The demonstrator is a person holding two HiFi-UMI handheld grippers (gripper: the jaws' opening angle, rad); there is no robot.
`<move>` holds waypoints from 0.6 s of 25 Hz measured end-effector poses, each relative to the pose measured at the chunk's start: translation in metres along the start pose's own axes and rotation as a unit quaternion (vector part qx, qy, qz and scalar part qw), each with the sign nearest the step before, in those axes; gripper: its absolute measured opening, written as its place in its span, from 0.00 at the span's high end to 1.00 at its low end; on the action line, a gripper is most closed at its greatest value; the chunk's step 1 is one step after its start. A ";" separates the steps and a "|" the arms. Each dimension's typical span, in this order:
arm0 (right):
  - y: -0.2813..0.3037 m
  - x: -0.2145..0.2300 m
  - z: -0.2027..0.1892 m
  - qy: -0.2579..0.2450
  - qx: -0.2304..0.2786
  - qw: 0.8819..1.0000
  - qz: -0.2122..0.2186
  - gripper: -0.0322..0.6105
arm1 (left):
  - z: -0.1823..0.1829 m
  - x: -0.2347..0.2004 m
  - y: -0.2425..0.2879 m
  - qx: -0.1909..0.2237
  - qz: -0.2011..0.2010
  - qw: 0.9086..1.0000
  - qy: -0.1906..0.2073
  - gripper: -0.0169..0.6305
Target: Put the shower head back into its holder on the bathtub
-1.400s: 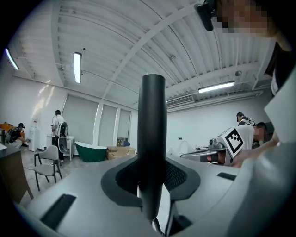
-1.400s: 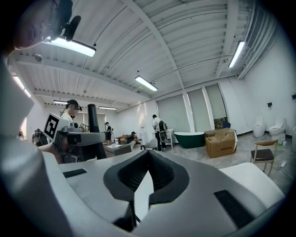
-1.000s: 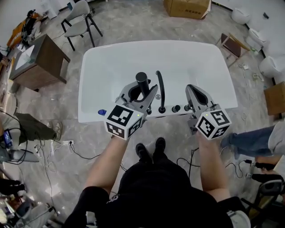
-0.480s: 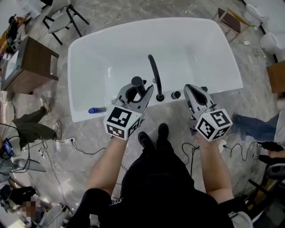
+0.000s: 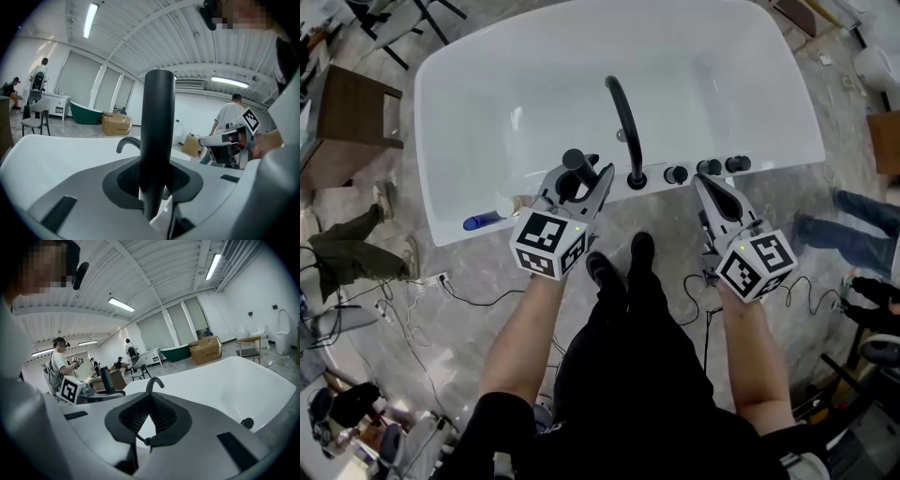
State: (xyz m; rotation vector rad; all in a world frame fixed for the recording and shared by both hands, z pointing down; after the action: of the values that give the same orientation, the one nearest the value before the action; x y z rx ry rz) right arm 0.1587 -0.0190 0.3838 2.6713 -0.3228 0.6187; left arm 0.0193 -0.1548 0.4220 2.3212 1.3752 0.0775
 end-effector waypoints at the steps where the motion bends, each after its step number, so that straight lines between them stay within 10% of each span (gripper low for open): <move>1: 0.002 0.003 -0.004 0.003 -0.001 1.000 0.001 0.93 | -0.008 -0.003 0.005 -0.004 0.003 1.000 -0.001 0.79; 15: 0.045 0.041 -0.050 0.028 0.002 0.999 0.016 0.93 | -0.098 -0.024 0.053 -0.064 0.009 0.998 0.002 0.79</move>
State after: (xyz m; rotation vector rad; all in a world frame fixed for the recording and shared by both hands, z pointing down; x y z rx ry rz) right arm 0.1627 -0.0453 0.4582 2.6519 -0.3504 0.7041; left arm 0.0248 -0.1637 0.5357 2.2281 1.3125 0.1704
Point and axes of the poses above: the fingertips, and each gripper's own axes: y forward along the fingers, x to its right, z out of its top, the point moved 4 cm from there along -y, backward along the fingers, and after that the axes turned 15 degrees about z, right-handed, at the moved point
